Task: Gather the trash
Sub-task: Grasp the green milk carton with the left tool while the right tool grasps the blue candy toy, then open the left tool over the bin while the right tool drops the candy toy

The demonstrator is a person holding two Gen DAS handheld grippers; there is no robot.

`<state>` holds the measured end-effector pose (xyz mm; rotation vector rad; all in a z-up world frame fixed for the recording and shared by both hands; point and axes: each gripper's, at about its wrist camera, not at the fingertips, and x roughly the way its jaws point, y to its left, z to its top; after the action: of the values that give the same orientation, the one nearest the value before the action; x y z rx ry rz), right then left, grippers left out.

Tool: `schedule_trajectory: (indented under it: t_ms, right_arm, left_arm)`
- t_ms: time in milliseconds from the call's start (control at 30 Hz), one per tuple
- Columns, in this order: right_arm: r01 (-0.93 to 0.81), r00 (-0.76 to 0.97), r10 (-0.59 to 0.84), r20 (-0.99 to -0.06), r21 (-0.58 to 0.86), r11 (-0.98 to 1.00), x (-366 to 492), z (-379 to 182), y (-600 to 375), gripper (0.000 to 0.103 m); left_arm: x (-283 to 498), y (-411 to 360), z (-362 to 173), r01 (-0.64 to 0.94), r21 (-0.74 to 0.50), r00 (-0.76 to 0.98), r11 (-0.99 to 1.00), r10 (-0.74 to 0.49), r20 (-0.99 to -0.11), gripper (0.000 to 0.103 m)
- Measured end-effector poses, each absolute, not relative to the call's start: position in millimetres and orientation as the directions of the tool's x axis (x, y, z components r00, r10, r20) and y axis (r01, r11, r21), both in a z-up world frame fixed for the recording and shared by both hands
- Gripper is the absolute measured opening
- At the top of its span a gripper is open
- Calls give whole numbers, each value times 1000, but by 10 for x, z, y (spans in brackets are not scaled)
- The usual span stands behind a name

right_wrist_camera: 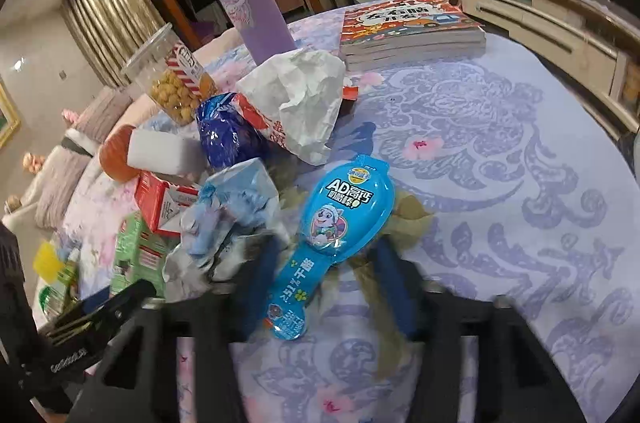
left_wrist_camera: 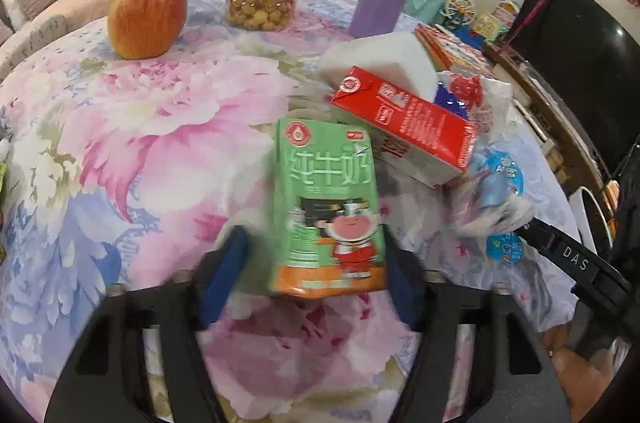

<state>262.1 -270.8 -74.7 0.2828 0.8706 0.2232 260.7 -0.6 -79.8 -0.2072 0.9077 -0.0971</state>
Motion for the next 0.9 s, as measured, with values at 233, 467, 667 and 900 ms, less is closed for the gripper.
schedule_trajectory:
  t_ms: [233,467,667,900]
  right_arm:
    - [-81,632,337,-698,373,924,2365,-710,-2894,14]
    - [-61,642,341,-687,397,916,1964,-698,-3224,11]
    - [-26,665,318,-676,404,914,1680,-640,-3499,9]
    - [16,696,287,-658,414,910,1452,-581,-3823,6]
  left_arm:
    - [2386,-39,-748,42,-219,618,975,-198,-761,51]
    - [2145,-395,-711,156,-237,595,959,-283,-752,51]
    - [2009,-749,-615,246,-234,581,941,-337,-741,51]
    - [1877,-1093,-532,322,-235,565,917,-385,-729,51]
